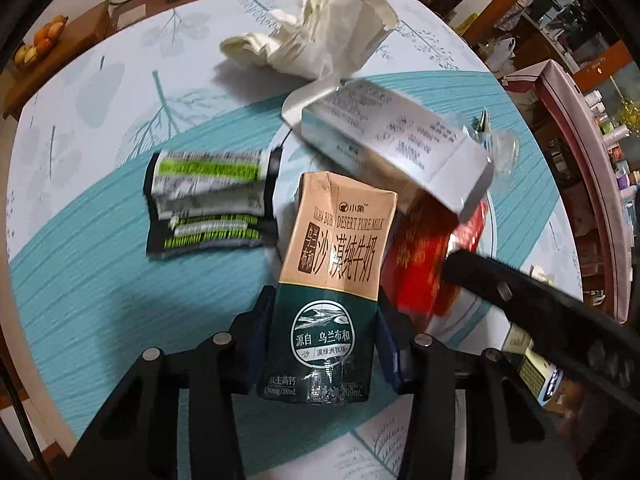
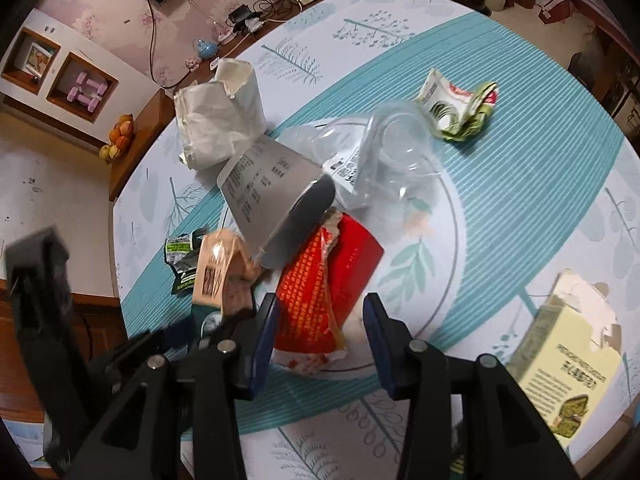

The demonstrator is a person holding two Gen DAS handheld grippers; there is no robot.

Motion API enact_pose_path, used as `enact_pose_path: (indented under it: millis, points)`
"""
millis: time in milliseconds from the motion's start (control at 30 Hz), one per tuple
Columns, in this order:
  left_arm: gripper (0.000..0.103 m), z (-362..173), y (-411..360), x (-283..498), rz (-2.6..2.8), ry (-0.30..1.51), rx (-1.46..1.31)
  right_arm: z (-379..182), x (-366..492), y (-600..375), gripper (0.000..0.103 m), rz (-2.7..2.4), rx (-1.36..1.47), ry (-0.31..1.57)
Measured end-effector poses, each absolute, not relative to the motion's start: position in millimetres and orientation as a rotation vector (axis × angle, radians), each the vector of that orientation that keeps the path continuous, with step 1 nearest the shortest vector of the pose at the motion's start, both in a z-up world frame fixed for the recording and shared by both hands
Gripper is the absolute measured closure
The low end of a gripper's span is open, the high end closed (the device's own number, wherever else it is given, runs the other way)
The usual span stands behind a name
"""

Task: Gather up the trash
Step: 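Grasp the brown-green milk carton with the left tool while the right tool grasps the red packet, then lift the milk carton and red packet off the table toward the bin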

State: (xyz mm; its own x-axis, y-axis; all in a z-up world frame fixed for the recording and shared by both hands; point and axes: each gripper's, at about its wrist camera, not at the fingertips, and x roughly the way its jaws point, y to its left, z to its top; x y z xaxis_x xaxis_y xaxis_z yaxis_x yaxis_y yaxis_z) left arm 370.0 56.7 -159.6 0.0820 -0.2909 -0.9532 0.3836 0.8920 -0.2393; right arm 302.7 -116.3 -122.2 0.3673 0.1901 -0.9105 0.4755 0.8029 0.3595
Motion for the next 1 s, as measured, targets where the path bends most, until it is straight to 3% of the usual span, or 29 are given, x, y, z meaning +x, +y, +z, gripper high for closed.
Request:
enact_pose_path:
  millis: [433, 600, 767, 1000]
  points:
    - [0.058, -148.6, 84.4, 347.7, -0.49, 1.412, 0.061, -136.2, 320.2, -99.9, 0.059, -0.261, 0.585, 1.224]
    - [0.058, -145.3, 81.6, 342.1, -0.49, 1.405, 0.056, -139.5, 311.0, -104.8, 0.066, -0.239, 0.654, 1.235]
    - [0.058, -136.6, 84.2, 325.1, -0.492, 1.394, 0.056, -133.2, 294.0, -103.8, 0.082, -0.187, 0.68, 1.235]
    - [0.059, -115.2, 81.0, 296.2, -0.489, 1.361, 0.058, -111.8, 257.0, -99.0, 0.082, -0.145, 0.675, 1.213]
